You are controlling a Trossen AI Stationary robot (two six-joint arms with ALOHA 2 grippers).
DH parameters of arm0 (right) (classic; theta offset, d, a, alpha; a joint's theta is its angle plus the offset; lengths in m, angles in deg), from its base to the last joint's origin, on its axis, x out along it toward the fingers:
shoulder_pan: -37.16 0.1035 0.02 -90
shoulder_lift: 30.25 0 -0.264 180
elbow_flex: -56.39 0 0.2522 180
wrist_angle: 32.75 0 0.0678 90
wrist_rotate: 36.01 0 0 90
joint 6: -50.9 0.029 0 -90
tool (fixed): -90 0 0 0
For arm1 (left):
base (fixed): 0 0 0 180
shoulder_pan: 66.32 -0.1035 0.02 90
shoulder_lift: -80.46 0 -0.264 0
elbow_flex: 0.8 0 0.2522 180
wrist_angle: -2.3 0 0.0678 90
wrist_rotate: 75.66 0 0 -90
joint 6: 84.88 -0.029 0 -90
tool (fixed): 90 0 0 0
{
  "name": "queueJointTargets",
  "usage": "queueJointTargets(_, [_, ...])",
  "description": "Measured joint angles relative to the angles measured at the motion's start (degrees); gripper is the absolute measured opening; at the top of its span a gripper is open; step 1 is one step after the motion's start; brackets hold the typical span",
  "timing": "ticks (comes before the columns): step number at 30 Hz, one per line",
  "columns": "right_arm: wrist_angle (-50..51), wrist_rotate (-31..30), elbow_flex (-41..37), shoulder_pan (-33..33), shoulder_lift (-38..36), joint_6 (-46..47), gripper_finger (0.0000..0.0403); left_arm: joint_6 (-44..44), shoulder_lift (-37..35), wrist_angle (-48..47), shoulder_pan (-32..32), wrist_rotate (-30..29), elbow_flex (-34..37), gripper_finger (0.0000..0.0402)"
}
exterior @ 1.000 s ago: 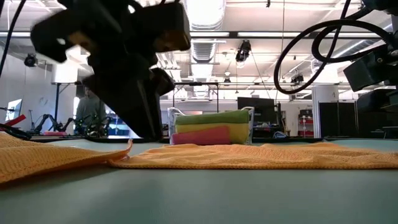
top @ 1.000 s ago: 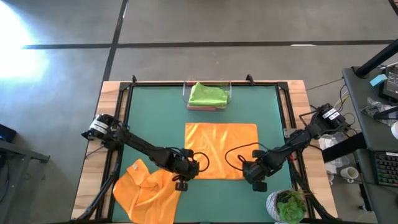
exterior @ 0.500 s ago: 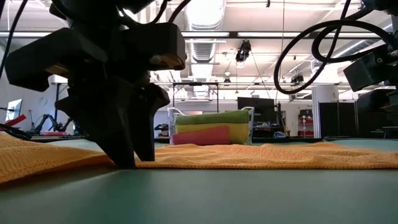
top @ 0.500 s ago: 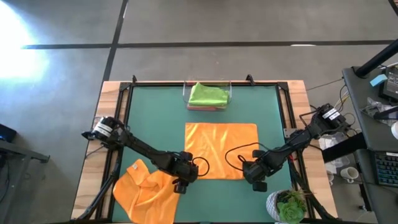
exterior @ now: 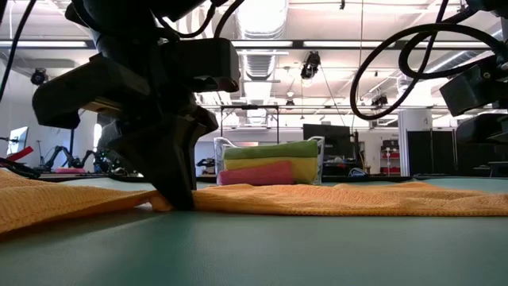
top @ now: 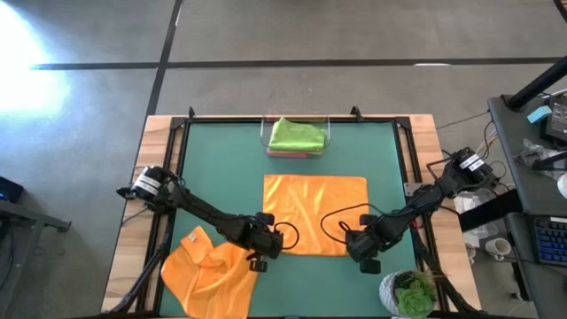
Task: Fold microfiber towels
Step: Fold the right orange microfiber towel
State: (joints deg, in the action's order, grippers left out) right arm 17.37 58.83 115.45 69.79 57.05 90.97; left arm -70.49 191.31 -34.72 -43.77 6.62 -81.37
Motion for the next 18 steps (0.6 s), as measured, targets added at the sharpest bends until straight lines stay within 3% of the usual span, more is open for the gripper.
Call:
queueJointTargets(12, [0.6,-0.8,3.7,0.1,-4.1,3.2,0.0008,-0.2,-7.1,-0.7,-0.1,0.1,0.1,0.0001])
queueJointTargets(18, [2.9,-0.3,7.8,1.7,-5.5,7.9,0.0008,-1.3,-11.0,-6.2,-0.3,0.1,0.0,0.0000])
